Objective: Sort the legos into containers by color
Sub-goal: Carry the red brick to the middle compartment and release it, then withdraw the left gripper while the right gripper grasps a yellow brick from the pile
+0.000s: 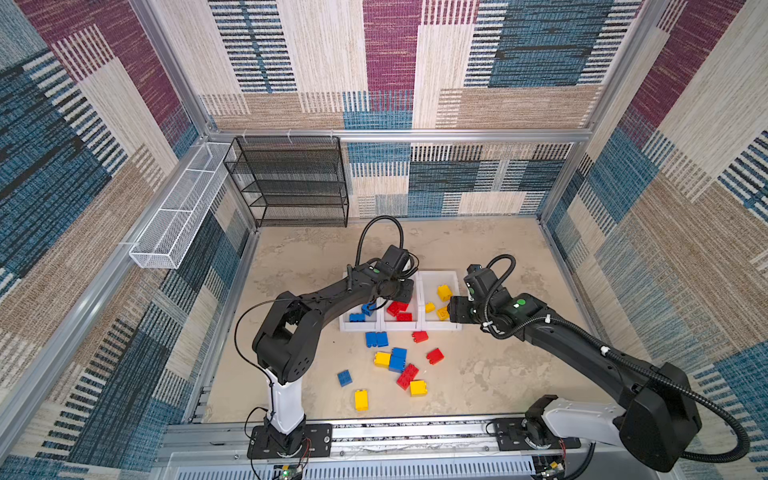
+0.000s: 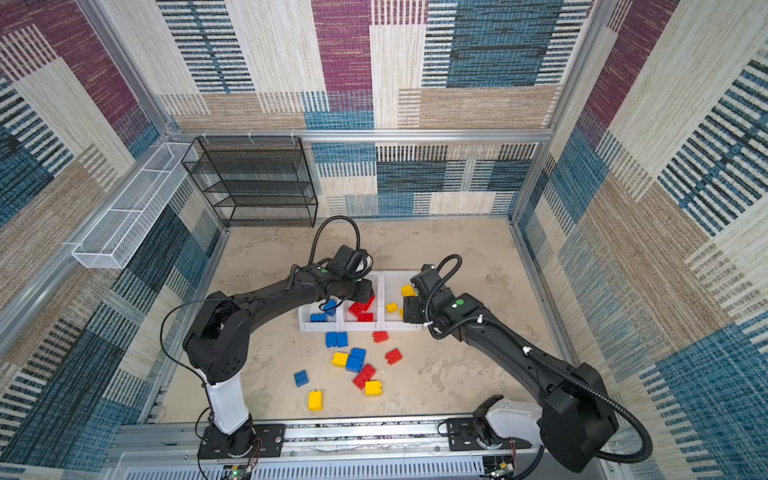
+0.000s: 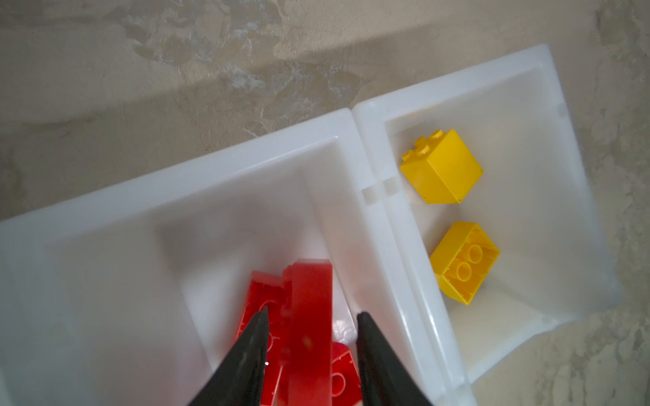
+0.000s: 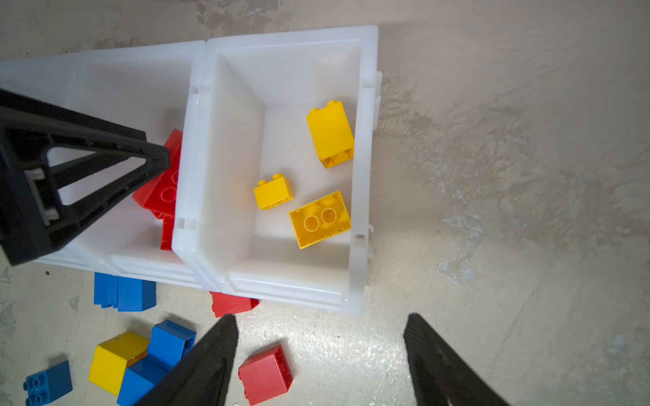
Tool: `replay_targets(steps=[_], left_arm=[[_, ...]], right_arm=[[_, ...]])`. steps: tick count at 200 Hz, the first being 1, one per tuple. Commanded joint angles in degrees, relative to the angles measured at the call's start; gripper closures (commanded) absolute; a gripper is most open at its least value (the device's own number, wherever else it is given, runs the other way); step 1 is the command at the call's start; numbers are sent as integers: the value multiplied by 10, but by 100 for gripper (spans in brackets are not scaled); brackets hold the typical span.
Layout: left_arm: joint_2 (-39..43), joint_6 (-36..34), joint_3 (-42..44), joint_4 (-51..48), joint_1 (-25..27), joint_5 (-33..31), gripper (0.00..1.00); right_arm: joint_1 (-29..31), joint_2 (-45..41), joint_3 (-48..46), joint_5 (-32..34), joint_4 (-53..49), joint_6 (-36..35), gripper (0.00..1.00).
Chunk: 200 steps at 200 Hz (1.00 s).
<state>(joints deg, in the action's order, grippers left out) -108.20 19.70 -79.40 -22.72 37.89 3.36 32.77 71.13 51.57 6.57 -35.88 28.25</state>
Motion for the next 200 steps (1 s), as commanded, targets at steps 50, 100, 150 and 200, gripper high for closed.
replay_targets(steps=[50, 100, 150, 200], left_arm=[[95, 39, 72, 26, -12, 11, 46], [239, 65, 215, 28, -34, -24, 44], [389, 108, 344, 1, -53, -77, 43], [518, 152, 434, -14, -62, -112, 40]], right_arm=[[0, 10, 2, -6, 11, -6, 22], [1, 12, -2, -10, 20, -22, 22], [1, 30, -10, -35, 29, -31, 23], [30, 42, -10, -56, 45, -32, 23]])
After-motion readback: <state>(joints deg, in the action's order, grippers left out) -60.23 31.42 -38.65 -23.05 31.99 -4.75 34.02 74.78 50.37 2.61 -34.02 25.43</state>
